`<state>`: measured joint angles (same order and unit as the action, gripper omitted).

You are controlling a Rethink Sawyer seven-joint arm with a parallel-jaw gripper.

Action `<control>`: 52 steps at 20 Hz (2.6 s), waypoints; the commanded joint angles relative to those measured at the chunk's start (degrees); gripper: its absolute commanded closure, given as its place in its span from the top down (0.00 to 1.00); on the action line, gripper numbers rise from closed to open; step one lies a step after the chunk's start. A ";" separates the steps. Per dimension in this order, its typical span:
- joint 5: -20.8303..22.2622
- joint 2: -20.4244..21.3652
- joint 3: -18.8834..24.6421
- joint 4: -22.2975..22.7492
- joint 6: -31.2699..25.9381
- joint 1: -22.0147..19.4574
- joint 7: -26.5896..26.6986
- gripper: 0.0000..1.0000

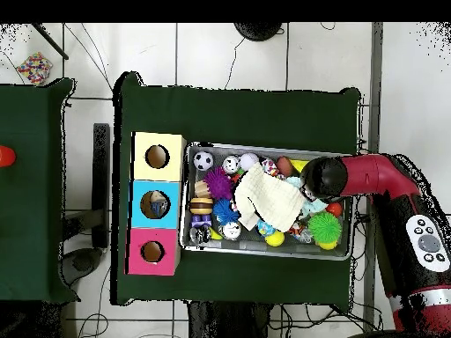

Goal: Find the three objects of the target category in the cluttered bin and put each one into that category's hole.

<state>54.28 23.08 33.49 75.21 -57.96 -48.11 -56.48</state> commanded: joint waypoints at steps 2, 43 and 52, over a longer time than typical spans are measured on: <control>3.49 -2.80 -2.04 -0.88 3.73 -0.01 9.67 1.00; -24.63 19.95 4.71 23.90 6.98 -2.10 -2.75 0.00; -28.26 22.48 4.12 27.43 11.09 -1.75 -3.69 0.00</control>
<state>28.89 43.97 35.06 95.82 -50.91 -49.34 -56.48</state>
